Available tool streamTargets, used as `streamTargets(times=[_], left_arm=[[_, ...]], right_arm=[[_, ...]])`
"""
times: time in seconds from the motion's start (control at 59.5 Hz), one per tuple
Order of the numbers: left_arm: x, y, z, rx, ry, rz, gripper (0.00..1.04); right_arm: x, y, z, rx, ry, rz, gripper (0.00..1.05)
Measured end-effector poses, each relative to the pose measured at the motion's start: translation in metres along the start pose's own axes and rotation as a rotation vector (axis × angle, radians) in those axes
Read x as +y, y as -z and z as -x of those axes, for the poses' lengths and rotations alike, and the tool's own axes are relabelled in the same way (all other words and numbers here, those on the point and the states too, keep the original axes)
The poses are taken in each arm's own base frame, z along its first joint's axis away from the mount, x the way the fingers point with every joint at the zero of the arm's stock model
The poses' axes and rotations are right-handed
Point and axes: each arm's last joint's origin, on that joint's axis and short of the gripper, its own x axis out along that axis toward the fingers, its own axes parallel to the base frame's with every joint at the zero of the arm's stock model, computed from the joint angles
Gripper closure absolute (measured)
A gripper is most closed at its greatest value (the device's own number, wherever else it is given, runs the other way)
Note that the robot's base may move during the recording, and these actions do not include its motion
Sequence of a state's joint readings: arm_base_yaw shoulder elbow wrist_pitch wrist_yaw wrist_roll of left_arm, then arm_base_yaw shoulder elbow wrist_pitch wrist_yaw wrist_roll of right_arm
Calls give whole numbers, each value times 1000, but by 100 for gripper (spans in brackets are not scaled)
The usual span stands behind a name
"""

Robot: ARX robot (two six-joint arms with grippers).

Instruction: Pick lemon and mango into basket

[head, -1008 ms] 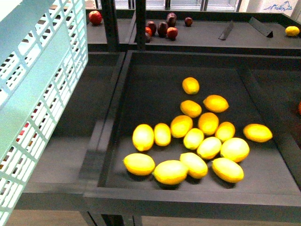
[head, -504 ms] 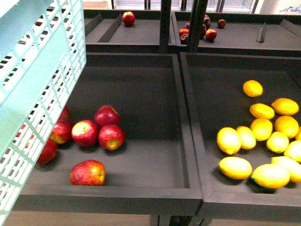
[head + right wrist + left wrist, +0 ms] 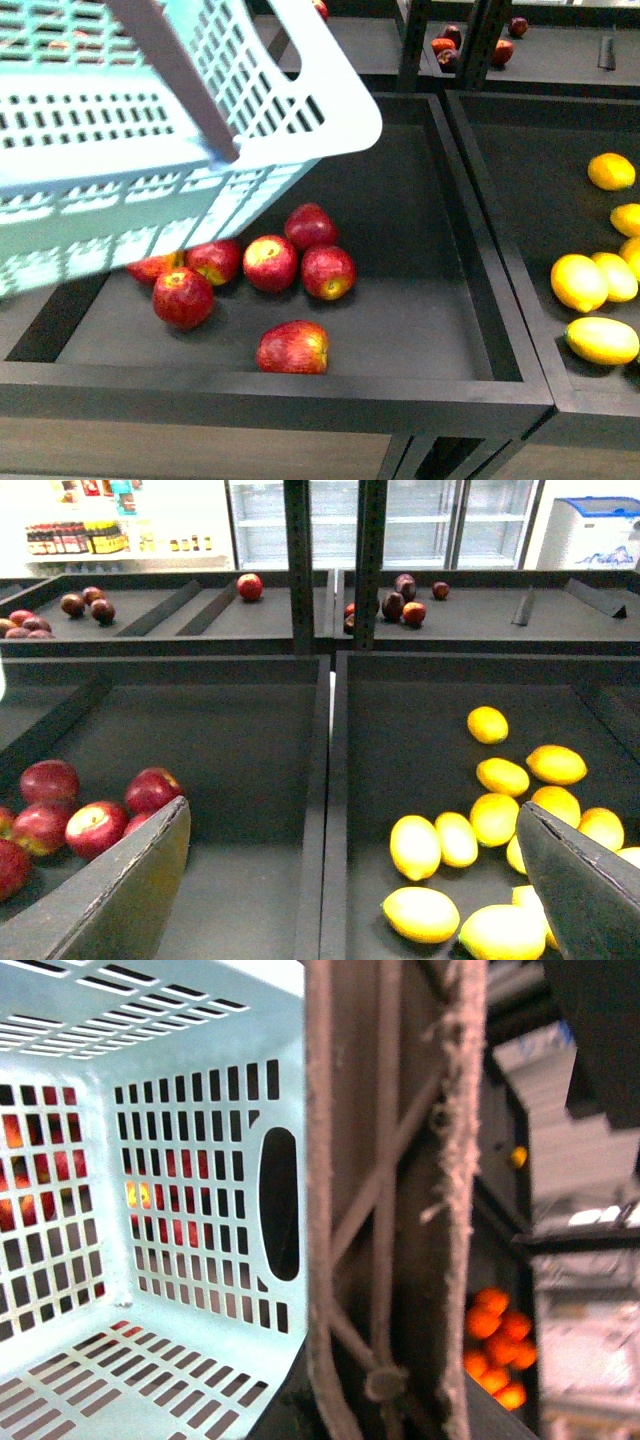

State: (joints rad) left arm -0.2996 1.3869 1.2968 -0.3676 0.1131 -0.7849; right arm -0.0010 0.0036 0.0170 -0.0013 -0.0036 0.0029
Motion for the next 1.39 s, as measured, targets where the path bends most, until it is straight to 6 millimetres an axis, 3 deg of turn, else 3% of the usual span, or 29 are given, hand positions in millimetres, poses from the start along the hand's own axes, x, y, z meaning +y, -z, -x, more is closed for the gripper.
streamTargets(times=[0.101,0.269,0.42,0.521,0.924,1.008,1.159,1.26,1.344,1.394], left_arm=[[-30,-3,-57,79,46,-42,100],[-70,27,-98,254,122,-5,100],[-97,58,-97,369,197,-27,100],[-104,68,-91,412,217,-47,100],[-100,62,-92,379,194,-52,100],[-100,62,-92,384,198,-51,100],[-102,64,-92,399,210,-51,100],[-100,62,-92,384,198,-50,100],[-100,62,-92,379,195,-52,100],[-100,62,-92,384,199,-50,100]], right_arm=[[0,0,0,0,4,0,9],[0,0,0,0,3,0,9],[0,0,0,0,4,0,9],[0,0,0,0,4,0,9],[0,0,0,2,8,-3,9],[-5,1,-1,219,239,-160,9],[-23,-36,-7,86,347,-283,9],[-41,-54,-31,55,373,-255,9],[-60,-52,-61,58,439,-210,9],[-77,-48,-94,67,442,-188,9]])
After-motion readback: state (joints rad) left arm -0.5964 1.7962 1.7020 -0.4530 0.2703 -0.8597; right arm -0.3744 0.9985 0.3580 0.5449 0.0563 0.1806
